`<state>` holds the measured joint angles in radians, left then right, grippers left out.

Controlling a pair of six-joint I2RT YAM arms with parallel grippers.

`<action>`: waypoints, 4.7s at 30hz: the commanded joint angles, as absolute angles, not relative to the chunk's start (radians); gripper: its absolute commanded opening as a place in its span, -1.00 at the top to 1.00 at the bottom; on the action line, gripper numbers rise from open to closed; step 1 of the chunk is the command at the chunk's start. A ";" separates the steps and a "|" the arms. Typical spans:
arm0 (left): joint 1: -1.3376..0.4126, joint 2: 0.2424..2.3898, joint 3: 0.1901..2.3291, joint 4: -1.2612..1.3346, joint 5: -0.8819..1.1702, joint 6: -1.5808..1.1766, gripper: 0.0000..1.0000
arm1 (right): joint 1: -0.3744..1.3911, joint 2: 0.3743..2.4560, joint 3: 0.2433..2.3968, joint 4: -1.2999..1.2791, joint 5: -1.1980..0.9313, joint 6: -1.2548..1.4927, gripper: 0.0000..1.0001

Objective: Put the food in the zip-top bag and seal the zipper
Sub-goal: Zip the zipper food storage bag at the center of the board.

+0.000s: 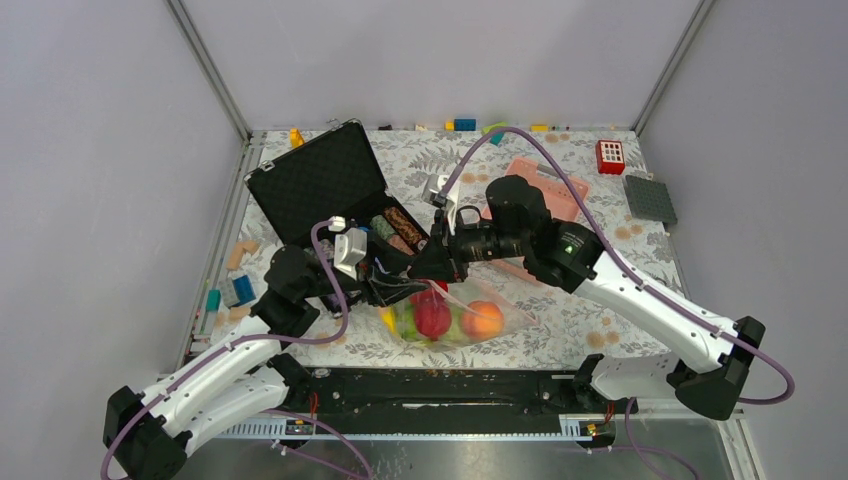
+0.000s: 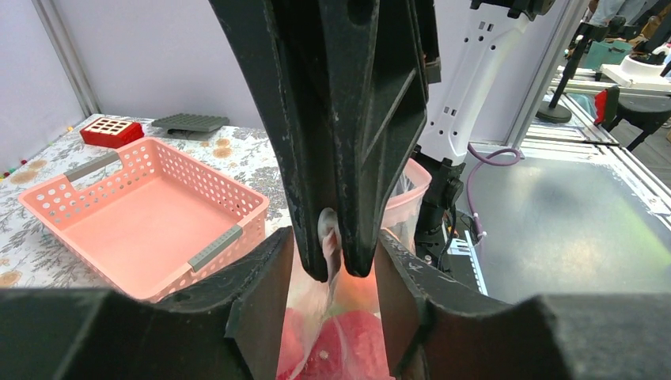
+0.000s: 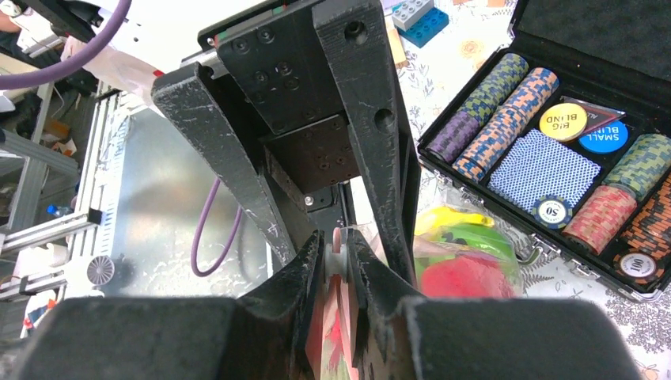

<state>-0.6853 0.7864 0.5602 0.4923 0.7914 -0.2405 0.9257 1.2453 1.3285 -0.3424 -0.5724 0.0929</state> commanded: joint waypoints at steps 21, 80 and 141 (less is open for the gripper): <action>-0.684 0.840 0.514 0.740 0.883 -0.356 1.00 | 0.892 1.201 1.308 -0.240 -0.670 0.054 1.00; -0.683 0.795 0.470 0.720 0.643 -0.397 1.00 | 0.893 1.211 1.355 -0.365 -0.596 -0.225 0.79; -0.683 0.574 0.428 0.490 0.312 -0.360 1.00 | 0.707 1.011 1.073 -0.606 -0.289 -0.323 0.84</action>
